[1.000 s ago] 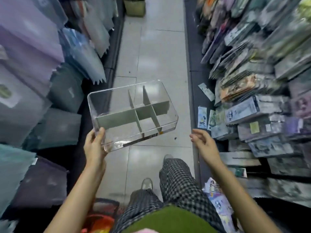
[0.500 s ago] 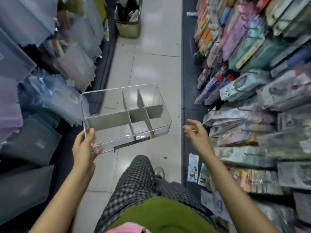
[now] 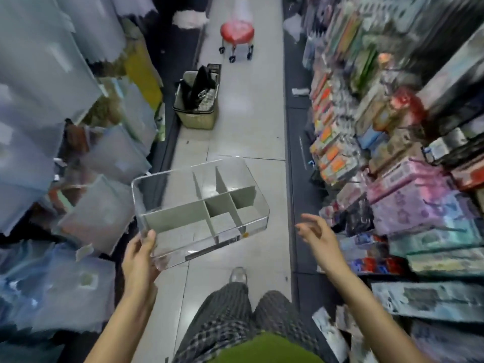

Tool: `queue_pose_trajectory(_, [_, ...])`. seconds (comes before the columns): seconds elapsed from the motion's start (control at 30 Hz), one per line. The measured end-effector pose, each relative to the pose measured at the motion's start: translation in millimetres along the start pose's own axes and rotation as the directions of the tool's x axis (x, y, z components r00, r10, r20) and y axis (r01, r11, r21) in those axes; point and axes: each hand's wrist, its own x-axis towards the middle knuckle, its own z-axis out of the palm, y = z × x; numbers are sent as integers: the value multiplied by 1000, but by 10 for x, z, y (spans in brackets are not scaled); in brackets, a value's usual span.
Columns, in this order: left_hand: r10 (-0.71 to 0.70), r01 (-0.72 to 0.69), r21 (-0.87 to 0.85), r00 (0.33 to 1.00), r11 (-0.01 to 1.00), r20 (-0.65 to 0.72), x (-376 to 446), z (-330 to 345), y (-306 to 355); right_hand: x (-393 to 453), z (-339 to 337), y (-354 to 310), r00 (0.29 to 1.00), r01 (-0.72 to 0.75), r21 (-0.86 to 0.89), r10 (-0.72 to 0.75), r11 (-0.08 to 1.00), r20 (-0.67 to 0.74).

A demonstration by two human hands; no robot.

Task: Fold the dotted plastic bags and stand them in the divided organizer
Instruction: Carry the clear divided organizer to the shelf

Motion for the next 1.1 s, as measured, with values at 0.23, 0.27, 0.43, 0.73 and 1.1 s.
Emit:
queue_pose_trajectory(0.23, [25,-24,-26,999,999,27,1230,1717,846,1693,-236,-617,1000,-7,-45,6,999,-14])
queue_pose_trajectory(0.27, [20,-20,-26,999,999,28,1418,1945,919,1972,-260,-687,1000,-9,-42,8,999,-22])
queue_pose_trajectory(0.43, [0,0,-29,1000,1000,9,2352,3048,1310,3550,-431,-1208,1000,-2,-40,2,999,11])
queue_pose_trajectory(0.73, [38,-42,-43,996,998,-83,3735,4545,2389,6278,-477,-2814,991,87,-85,-77,993,111])
queue_pose_trajectory(1.1, [47,-62,-92,986,994,-159,6176,6104,3681,9176,132,-4498,979,147,-113,-127,983,161])
